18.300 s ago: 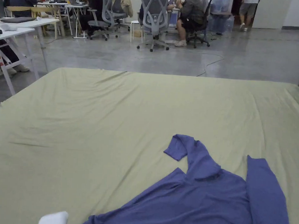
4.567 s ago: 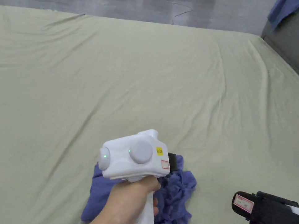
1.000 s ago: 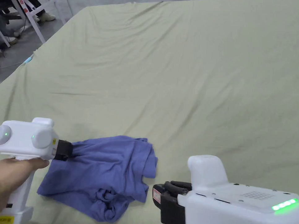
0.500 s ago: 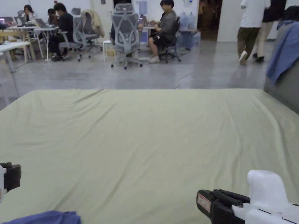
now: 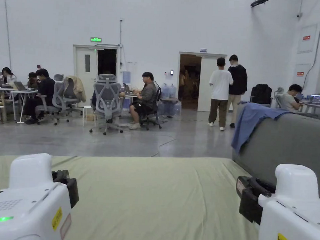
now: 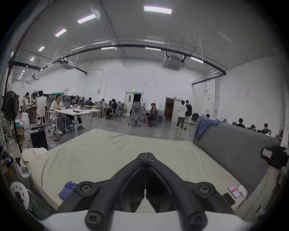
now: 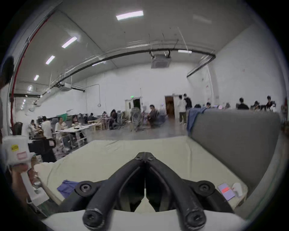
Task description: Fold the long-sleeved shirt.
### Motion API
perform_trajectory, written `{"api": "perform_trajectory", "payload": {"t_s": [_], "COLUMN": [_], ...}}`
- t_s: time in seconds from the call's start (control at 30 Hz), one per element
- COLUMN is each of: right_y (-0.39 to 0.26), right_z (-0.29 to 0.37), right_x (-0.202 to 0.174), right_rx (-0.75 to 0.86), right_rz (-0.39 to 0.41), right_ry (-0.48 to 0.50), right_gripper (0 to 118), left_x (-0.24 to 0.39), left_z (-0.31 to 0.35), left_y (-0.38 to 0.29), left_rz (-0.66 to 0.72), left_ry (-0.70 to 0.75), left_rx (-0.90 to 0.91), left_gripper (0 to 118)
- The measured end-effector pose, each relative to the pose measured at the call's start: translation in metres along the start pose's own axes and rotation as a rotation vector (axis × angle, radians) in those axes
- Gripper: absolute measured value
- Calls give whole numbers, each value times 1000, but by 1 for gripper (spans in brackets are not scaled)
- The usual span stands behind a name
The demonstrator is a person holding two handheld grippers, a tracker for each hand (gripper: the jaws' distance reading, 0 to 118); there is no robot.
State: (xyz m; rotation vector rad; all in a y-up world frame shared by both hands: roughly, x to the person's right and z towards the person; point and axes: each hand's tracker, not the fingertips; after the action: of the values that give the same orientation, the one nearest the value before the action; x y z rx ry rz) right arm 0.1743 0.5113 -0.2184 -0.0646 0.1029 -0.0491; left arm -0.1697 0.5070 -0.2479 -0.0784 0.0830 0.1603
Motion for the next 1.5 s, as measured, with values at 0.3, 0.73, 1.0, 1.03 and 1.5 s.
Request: {"api": "perform_trajectory", "payload": {"t_s": [0.3,0.73,1.0,1.03,1.5], "right_y": [-28,-33,-31,-35,-23], "right_z": [14,2,-7,0,0], "right_x": [-17,-20,-18,-17,-26], "right_rx": [-25,-58,-59,-58,2], "right_rz": [8,-2,-1,9,77], "right_ry": [14,29,46,35,-77], "right_gripper": [0,0,115,115,118], "left_x": [18,16,13,14,10], "left_z": [41,51,51,50,61], "left_y": [-30,-31,-21,-23,-21], "left_rz": [-65,-121,-100,-105,-113], "left_ry": [5,20,30,-7,-32], "left_rx": [-6,-18,149,60,19], "left_gripper": [0,0,117,118,118]}}
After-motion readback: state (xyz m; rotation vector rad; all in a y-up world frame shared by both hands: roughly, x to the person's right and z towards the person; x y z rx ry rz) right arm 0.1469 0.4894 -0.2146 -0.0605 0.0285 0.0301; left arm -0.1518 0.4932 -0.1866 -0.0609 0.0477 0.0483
